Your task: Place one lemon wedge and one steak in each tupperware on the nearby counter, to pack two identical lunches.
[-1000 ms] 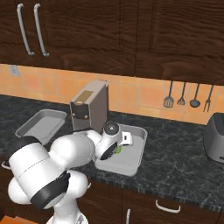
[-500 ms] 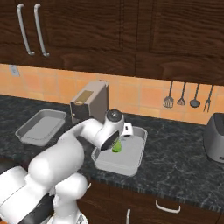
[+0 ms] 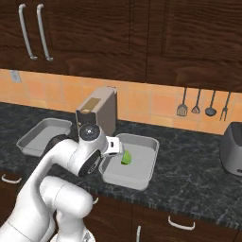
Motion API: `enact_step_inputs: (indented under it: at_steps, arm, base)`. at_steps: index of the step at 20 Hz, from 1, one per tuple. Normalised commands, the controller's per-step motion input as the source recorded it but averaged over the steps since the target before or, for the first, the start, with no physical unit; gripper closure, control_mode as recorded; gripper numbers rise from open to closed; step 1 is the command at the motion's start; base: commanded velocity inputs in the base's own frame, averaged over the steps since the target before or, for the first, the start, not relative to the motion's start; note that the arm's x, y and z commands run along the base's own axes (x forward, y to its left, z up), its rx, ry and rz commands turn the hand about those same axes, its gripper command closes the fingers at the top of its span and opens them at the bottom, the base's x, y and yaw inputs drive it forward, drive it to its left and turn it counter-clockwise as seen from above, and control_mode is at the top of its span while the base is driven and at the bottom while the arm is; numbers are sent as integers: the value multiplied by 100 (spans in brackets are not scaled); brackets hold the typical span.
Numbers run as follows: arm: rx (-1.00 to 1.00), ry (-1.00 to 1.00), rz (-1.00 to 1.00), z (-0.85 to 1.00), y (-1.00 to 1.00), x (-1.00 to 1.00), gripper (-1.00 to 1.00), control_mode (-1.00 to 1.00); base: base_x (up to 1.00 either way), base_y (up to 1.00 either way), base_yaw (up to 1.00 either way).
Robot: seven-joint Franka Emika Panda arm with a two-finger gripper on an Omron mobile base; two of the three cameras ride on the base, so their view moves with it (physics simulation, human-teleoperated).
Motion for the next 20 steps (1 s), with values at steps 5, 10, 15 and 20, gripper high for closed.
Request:
enact_step_inputs:
  at_steps: [5,10,15,20]
  arm:
    - [13,-31,-23,2,54,-91,-100,-100]
    - [5,-7,-10,-22,56,-33,-100,-100]
    - [-1,-1,-7,-48,68,21,-100,-100]
    - [-1,-1,-1,-9,5,0,-100,100]
  base:
    - [0,0,0]
    - [0,0,0]
    - [0,0,0]
    - [-41,-16,-9]
